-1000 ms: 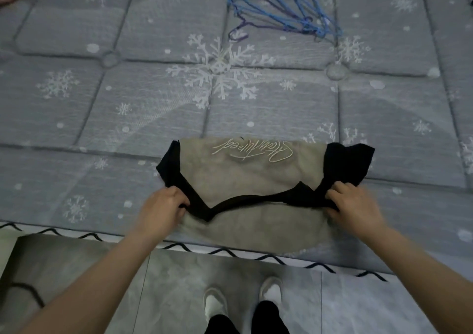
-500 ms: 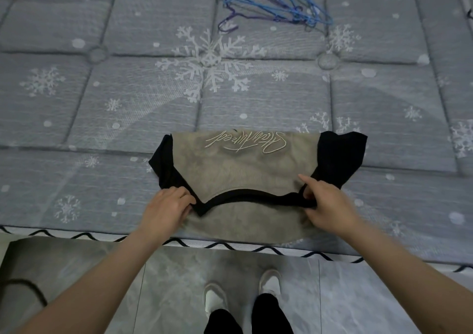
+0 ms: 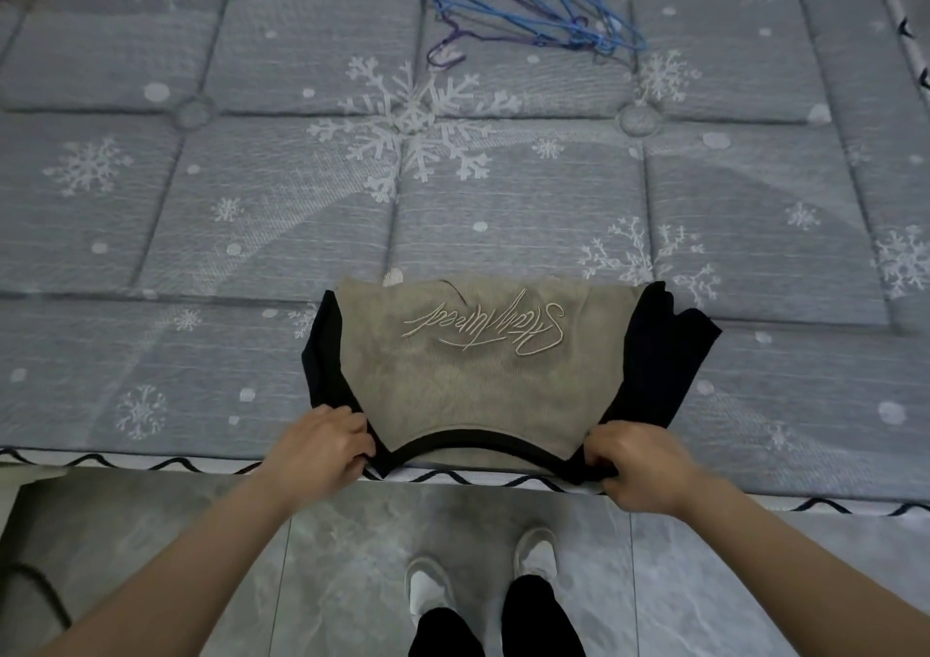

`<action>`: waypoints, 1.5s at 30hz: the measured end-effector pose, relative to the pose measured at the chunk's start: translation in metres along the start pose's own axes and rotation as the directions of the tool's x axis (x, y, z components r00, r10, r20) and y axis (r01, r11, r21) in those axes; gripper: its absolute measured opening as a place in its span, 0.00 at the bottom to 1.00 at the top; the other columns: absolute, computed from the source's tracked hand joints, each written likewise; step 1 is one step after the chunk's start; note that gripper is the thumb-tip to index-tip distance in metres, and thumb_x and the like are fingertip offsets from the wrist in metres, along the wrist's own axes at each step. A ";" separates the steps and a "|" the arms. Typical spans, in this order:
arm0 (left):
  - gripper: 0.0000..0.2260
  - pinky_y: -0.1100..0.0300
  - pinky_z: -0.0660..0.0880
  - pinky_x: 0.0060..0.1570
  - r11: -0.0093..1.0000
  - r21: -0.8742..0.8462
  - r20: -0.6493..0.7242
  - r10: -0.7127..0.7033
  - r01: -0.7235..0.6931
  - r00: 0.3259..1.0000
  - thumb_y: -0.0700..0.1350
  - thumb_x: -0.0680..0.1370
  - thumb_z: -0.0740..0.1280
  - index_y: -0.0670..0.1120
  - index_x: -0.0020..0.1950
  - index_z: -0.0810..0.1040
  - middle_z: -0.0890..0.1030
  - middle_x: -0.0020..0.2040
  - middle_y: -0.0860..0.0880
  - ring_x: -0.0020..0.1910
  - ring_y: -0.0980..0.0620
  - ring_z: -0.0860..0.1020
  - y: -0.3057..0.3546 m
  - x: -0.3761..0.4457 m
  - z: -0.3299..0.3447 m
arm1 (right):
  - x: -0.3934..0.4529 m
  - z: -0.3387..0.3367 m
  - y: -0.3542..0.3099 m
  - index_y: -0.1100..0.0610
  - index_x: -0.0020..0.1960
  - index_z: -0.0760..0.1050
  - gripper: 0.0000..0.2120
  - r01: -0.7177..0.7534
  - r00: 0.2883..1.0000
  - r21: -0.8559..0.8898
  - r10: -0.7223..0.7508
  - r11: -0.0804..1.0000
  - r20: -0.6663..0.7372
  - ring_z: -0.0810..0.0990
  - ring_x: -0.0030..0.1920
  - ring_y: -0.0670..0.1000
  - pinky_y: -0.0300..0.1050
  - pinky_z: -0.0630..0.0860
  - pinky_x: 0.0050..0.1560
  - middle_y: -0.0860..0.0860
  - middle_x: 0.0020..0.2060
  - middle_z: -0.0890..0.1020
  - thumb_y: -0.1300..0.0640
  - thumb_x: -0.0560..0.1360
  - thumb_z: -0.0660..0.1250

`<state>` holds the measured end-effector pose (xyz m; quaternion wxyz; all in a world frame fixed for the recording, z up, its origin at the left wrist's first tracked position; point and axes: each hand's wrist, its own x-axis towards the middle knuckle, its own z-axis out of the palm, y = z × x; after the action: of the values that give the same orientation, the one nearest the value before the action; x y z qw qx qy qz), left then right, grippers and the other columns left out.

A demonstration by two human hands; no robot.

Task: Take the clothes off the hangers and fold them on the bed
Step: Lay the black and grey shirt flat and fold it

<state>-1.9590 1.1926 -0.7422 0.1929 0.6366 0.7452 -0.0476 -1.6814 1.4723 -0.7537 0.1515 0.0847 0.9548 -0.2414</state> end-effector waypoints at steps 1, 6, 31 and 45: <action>0.14 0.65 0.62 0.32 1.000 0.010 0.020 -0.001 0.000 1.000 0.44 0.52 0.81 0.55 0.31 0.81 0.74 0.29 0.56 0.28 0.55 0.74 0.001 0.000 0.002 | 0.000 0.003 -0.001 0.50 0.31 0.71 0.11 0.004 1.000 0.001 -0.004 1.000 -0.001 0.73 0.26 0.44 0.26 0.50 0.24 0.42 0.28 0.74 0.59 0.50 0.67; 0.11 0.66 0.64 0.29 1.000 -0.010 0.043 0.017 -0.017 0.999 0.49 0.54 0.80 0.57 0.31 0.81 0.74 0.28 0.58 0.28 0.56 0.73 0.002 0.002 0.010 | -0.002 0.011 0.004 0.51 0.32 0.74 0.06 0.011 1.000 0.000 -0.011 1.000 -0.008 0.74 0.29 0.46 0.35 0.64 0.26 0.44 0.30 0.75 0.49 0.63 0.67; 0.16 0.54 0.67 0.56 0.967 -0.043 0.054 -0.250 0.252 0.967 0.53 0.78 0.61 0.49 0.64 0.73 0.70 0.64 0.49 0.62 0.48 0.69 0.020 0.128 -0.080 | 0.037 -0.044 -0.025 0.52 0.53 0.79 0.14 -0.613 0.786 0.389 0.584 0.688 0.205 0.79 0.48 0.49 0.44 0.74 0.49 0.48 0.47 0.82 0.44 0.77 0.61; 0.33 0.55 0.64 0.65 0.960 -0.239 0.177 -0.101 0.142 0.979 0.52 0.71 0.73 0.49 0.72 0.64 0.65 0.70 0.46 0.68 0.46 0.65 0.005 0.194 -0.092 | 0.052 0.037 -0.130 0.57 0.43 0.74 0.16 -0.461 0.349 0.711 0.628 -0.531 0.695 0.77 0.30 0.49 0.38 0.70 0.31 0.53 0.36 0.81 0.44 0.77 0.62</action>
<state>-1.9973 1.4032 -0.7237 0.3289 0.5539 0.7647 -0.0168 -1.7516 1.3459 -0.7456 0.0934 0.6980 0.2590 -0.6611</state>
